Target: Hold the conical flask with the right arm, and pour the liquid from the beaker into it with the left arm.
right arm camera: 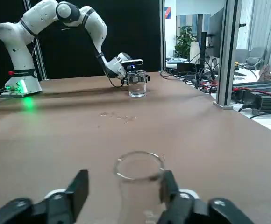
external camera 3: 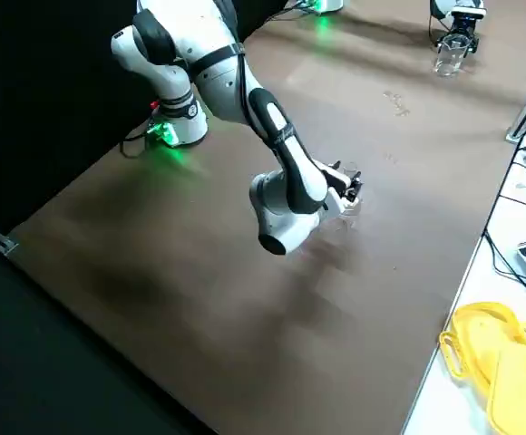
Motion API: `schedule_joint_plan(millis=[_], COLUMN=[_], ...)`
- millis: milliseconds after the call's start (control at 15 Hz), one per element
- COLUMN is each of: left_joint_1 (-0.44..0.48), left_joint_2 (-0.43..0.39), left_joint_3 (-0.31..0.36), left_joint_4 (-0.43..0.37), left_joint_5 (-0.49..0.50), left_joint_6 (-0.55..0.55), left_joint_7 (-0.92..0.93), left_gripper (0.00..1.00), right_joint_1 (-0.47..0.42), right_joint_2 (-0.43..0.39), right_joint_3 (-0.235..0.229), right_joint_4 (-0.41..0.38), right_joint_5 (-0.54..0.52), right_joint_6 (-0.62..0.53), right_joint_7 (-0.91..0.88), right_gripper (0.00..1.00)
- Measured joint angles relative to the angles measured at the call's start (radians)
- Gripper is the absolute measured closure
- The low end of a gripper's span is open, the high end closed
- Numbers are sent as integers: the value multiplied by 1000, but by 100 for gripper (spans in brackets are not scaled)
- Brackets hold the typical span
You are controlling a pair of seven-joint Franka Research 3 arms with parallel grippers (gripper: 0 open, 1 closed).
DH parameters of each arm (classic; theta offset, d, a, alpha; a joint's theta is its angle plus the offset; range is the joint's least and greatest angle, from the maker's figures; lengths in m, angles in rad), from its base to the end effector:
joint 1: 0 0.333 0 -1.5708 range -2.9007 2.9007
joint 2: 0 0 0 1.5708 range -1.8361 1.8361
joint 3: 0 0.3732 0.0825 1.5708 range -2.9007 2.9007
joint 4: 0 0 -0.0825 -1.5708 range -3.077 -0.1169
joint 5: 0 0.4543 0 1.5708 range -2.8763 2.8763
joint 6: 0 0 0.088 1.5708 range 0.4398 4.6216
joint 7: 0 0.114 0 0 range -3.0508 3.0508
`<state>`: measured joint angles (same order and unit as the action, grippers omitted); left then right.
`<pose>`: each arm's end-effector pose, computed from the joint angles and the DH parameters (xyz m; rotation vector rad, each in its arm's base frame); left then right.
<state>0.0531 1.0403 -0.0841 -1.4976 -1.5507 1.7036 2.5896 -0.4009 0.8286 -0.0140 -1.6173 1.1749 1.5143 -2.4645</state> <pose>0.7476 -0.1145 0.0474 1.2716 -1.2519 1.2743 0.6869 -0.1816 0.1357 -1.4341 -1.3025 -1.1209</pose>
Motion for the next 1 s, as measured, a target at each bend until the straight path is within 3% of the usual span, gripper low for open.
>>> schedule_joint_plan(millis=[133, 333, 1000], left_joint_1=[-4, -7, -7], left_joint_2=[0, 0, 0], left_joint_3=[0, 0, 0], left_joint_4=[2, 3, 1], left_joint_5=[0, 0, -8], left_joint_6=[2, 5, 5], left_joint_7=[0, -1, -3], left_gripper=[0, 1, 4], right_joint_1=[0, 0, 1], right_joint_2=[1, 2, 4], right_joint_3=[0, 0, 1], right_joint_4=[0, 3, 31], right_joint_5=[0, 2, 35], right_joint_6=[0, 1, 6], right_joint_7=[-2, -3, -3], right_gripper=[34, 60, 61])
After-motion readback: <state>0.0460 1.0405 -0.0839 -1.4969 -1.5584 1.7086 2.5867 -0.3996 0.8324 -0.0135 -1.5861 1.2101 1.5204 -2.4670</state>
